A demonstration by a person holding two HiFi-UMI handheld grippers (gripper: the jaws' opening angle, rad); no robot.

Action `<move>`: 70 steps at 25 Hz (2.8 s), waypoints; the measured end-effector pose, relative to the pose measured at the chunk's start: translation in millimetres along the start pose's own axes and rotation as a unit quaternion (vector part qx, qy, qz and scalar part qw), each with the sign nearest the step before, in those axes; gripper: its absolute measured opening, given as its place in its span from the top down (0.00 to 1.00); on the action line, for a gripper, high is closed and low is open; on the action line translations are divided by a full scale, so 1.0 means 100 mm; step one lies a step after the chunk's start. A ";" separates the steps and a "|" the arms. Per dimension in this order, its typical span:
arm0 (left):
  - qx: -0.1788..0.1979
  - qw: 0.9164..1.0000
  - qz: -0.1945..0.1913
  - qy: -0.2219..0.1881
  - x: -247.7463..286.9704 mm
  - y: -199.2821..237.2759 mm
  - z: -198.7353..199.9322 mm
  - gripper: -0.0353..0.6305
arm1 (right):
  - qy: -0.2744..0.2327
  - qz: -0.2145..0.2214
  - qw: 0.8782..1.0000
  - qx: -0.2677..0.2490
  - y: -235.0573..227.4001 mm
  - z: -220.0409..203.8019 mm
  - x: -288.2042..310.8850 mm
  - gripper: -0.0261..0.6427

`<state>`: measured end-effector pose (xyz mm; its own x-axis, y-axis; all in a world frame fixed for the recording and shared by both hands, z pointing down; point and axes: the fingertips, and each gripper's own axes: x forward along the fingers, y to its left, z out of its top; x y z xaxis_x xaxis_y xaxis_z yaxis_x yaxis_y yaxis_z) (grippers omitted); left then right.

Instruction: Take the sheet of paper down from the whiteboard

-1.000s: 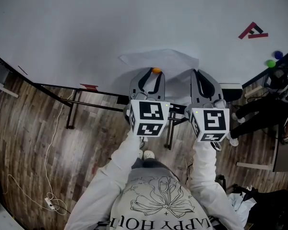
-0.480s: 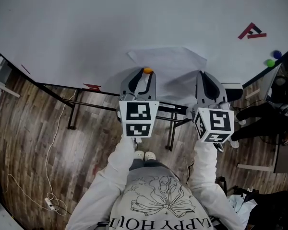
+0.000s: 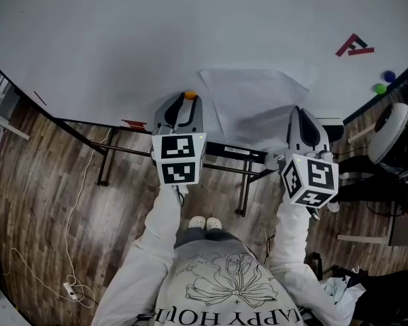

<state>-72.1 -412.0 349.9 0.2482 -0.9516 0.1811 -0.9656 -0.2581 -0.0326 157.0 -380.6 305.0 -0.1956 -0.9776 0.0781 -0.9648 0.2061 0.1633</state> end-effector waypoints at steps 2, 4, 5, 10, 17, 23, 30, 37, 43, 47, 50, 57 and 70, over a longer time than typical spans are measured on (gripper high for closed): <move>-0.001 1.000 -0.001 -0.001 0.02 0.01 0.00 0.78 | -0.003 -0.003 1.000 0.002 0.00 0.02 -0.02 0.96; -0.001 1.000 -0.002 -0.002 0.04 0.01 0.01 0.78 | -0.004 -0.006 1.000 0.003 0.00 0.03 -0.05 0.96; -0.001 1.000 -0.003 -0.003 0.05 0.01 0.01 0.78 | -0.004 -0.008 1.000 0.003 0.00 0.04 -0.06 0.96; 0.002 1.000 -0.008 -0.005 0.09 0.00 0.02 0.78 | -0.004 -0.016 1.000 0.008 -0.02 0.05 -0.10 0.96; 0.002 1.000 0.000 -0.008 0.10 0.00 0.01 0.78 | -0.011 -0.024 1.000 0.016 -0.04 0.09 -0.16 0.96; -0.004 1.000 0.004 -0.021 -0.09 0.00 0.07 0.78 | -0.027 -0.024 0.999 0.022 0.03 0.19 -0.23 0.96; -0.021 0.997 0.010 -0.068 -0.52 0.03 0.34 0.80 | -0.037 -0.020 0.998 0.037 0.15 0.23 -0.34 0.96; -0.038 0.995 0.017 -0.093 -0.87 0.06 0.45 0.87 | -0.047 -0.004 0.998 0.053 0.33 0.27 -0.48 0.96; -0.038 0.995 0.018 -0.095 -1.03 0.04 0.48 0.88 | -0.056 0.008 0.997 0.053 0.43 0.34 -0.58 0.96; -0.038 0.994 0.015 -0.097 -1.10 0.01 0.49 0.88 | -0.058 0.008 0.997 0.051 0.46 0.37 -0.63 0.96; -0.037 0.995 0.013 -0.095 -1.12 0.00 0.48 0.88 | -0.058 0.004 0.997 0.055 0.45 0.36 -0.67 0.96; -0.036 0.995 0.007 -0.095 -1.16 -0.04 0.46 0.88 | -0.054 -0.002 0.997 0.061 0.46 0.32 -0.73 0.96; -0.033 0.996 0.003 -0.087 -1.12 -0.06 0.42 0.88 | -0.049 -0.001 0.997 0.065 0.47 0.26 -0.69 0.96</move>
<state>-90.5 -310.7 288.9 0.2469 -0.9690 0.0073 -0.9686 -0.2465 0.0334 120.5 -305.1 281.4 -0.2047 -0.9786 -0.0194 -0.9784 0.2039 0.0331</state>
